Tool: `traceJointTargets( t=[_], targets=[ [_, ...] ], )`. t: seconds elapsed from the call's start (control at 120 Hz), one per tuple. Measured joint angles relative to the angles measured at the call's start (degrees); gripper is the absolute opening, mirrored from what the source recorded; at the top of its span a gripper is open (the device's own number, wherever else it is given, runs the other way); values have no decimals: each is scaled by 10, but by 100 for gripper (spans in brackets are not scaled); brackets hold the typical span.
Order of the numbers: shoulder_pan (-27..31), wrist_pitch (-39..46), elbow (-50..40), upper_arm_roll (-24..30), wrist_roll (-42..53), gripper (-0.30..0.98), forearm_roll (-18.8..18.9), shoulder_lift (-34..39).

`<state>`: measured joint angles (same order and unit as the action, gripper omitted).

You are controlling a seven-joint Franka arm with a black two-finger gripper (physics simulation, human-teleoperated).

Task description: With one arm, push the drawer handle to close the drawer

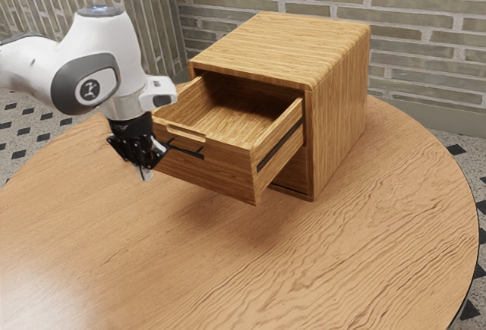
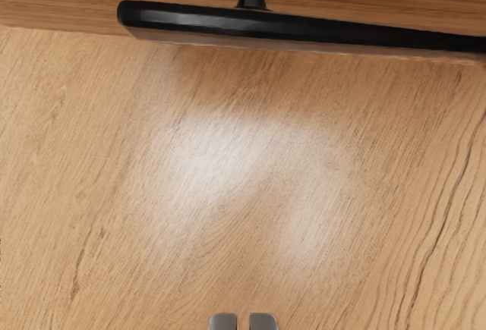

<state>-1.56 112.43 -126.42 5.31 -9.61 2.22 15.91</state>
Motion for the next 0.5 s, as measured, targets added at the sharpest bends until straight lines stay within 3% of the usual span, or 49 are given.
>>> traceJointTargets(
  t=[0.283, 0.5],
  targets=[
    [-1, 67, 4, 15, 73, -10, 18, -15],
    [1, 89, 67, 16, 108, -10, 20, -77]
  ],
)
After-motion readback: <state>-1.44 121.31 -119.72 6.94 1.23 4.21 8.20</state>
